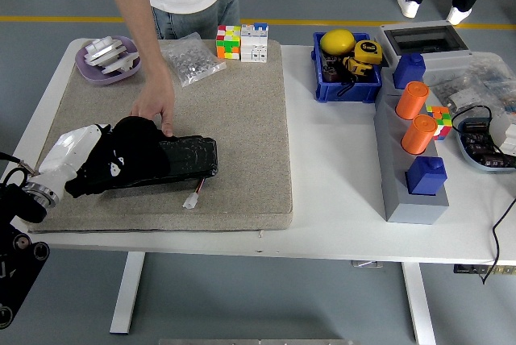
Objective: Pick the rag up,wipe the panel,place it on the desk
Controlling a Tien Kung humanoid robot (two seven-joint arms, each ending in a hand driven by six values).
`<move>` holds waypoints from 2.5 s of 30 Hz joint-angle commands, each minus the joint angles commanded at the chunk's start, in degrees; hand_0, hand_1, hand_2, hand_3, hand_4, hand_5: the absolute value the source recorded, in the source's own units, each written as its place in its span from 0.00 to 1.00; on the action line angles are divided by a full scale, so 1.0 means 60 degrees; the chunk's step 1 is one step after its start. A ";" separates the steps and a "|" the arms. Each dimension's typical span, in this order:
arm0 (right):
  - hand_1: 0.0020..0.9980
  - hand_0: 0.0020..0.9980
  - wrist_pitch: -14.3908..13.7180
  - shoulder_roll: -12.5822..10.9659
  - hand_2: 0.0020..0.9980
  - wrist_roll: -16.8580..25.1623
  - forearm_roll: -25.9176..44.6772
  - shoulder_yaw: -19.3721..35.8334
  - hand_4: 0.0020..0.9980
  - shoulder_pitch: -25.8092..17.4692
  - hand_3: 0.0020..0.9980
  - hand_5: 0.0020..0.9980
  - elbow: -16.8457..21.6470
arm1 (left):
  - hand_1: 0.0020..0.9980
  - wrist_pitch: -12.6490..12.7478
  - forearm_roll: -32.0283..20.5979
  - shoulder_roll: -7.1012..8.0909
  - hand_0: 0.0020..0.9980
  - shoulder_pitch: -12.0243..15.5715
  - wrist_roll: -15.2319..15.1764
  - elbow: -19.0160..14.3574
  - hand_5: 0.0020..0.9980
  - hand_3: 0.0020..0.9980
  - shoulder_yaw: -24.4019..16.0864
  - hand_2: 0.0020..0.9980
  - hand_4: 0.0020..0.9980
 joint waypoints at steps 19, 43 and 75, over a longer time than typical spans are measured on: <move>0.66 0.76 0.0027 -0.0008 0.67 0.0009 -0.0022 0.0001 1.00 0.0031 0.62 0.47 0.0000 | 0.31 -0.0239 -0.0308 -0.0369 0.30 -0.0744 0.0214 -0.0216 0.00 0.45 0.1922 0.50 0.22; 0.66 0.76 0.0018 -0.0038 0.67 -0.0001 -0.0052 0.0002 1.00 0.0020 0.62 0.48 0.0000 | 0.32 -0.0224 -0.0322 -0.0495 0.31 -0.0675 0.0221 -0.0308 0.00 0.46 0.2093 0.50 0.23; 0.66 0.76 0.0040 -0.0015 0.67 0.0008 0.0089 -0.0084 1.00 -0.0008 0.62 0.48 0.0000 | 0.34 -0.0221 0.0221 0.0029 0.32 0.0217 0.0235 -0.0060 0.00 0.47 -0.0576 0.51 0.28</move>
